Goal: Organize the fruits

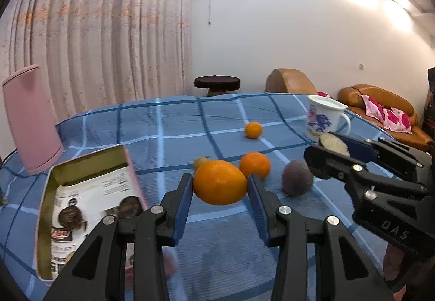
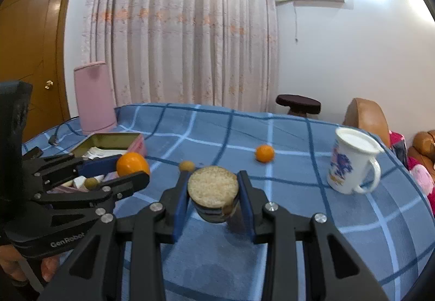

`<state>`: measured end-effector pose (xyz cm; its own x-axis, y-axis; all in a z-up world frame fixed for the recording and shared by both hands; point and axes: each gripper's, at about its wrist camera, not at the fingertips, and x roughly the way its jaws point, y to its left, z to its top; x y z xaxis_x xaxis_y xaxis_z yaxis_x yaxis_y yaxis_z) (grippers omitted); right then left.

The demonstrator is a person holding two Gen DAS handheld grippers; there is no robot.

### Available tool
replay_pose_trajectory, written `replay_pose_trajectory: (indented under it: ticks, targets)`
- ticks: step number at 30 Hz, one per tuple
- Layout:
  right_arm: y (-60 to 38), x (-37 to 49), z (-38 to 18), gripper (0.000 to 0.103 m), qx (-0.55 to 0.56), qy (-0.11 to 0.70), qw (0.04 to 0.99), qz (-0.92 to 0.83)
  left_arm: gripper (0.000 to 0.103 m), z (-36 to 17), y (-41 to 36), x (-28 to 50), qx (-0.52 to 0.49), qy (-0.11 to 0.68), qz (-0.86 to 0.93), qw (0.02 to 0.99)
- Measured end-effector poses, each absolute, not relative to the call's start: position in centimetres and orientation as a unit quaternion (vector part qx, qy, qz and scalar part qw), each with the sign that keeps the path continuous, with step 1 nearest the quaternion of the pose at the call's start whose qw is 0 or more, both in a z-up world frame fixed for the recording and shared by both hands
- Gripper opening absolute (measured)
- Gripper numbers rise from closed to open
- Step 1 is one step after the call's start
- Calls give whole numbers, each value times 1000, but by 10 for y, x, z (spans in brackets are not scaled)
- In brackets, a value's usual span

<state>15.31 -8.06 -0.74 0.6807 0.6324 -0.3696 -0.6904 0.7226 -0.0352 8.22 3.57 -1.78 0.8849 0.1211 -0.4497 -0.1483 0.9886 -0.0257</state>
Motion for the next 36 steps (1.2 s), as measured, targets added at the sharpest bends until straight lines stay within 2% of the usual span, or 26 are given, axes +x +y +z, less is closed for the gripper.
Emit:
replay_pose_trajectory:
  ticks: [11, 36]
  targets:
    - [-38, 151, 6, 38, -87, 166, 895, 404, 44, -14, 77, 64, -46, 225, 117, 966]
    - [51, 130, -4, 38, -115, 185, 854, 473, 44, -23, 147, 37, -79, 244, 183, 949]
